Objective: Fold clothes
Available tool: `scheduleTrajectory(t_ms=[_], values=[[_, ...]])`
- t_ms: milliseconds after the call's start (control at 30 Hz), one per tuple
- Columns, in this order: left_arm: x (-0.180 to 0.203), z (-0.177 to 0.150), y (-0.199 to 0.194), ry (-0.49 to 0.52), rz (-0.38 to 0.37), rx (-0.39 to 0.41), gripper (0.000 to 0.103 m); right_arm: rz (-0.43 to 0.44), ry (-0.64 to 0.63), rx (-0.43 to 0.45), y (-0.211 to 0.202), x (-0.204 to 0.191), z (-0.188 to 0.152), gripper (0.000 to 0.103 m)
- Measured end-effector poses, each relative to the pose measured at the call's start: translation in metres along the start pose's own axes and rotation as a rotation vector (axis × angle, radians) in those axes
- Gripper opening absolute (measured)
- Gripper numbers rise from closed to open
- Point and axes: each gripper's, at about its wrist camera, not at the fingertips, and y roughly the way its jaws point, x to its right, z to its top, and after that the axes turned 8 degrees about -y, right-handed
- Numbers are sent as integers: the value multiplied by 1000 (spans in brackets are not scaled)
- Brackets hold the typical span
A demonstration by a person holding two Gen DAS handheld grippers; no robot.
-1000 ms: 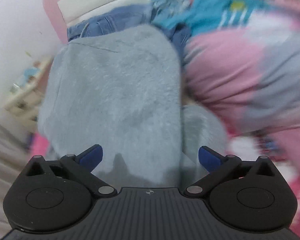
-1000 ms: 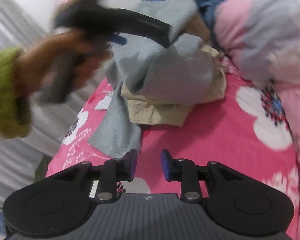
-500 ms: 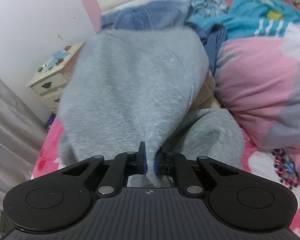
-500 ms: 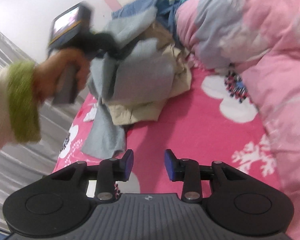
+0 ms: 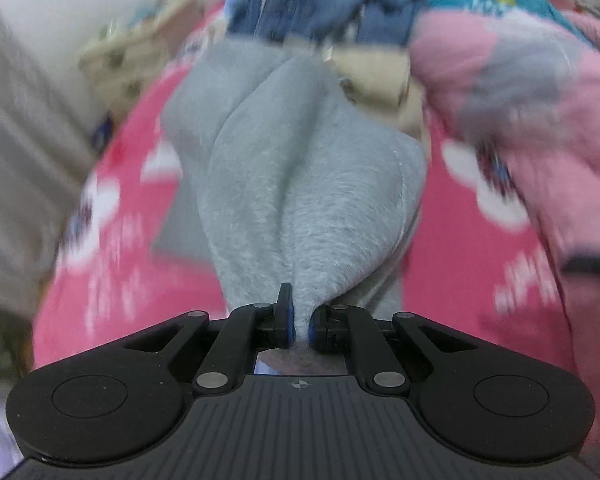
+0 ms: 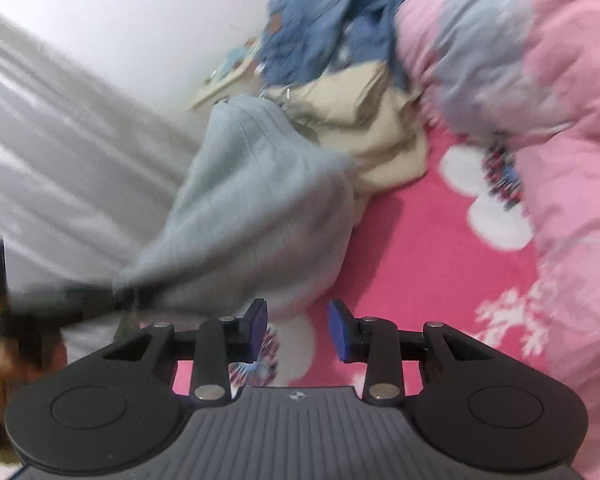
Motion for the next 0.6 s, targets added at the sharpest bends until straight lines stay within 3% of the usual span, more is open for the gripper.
scheduleTrajectory(t_ms=[167,233,333,400,467,533,600], values=[[-45,-92,9,-53,31,-195,5,56,17,-109,35,-6,-33,38],[-60,-116,20,-33,19,-228,7,66,50,-146,54,-3,-52,38],[-67,-136,33,47,-8,-220,15,49,142,-158,86,9,-82,44],[-66,-138,39,133,-38,-201,33,22,219,-155,107,17,-96,53],[-65,-140,41,217,-52,-154,41,-2,299,-145,125,25,-108,57],[-71,-141,40,266,-92,-116,44,-23,378,-130,142,31,-119,59],[-81,-135,38,290,-143,-85,44,-32,451,-97,152,33,-125,69]])
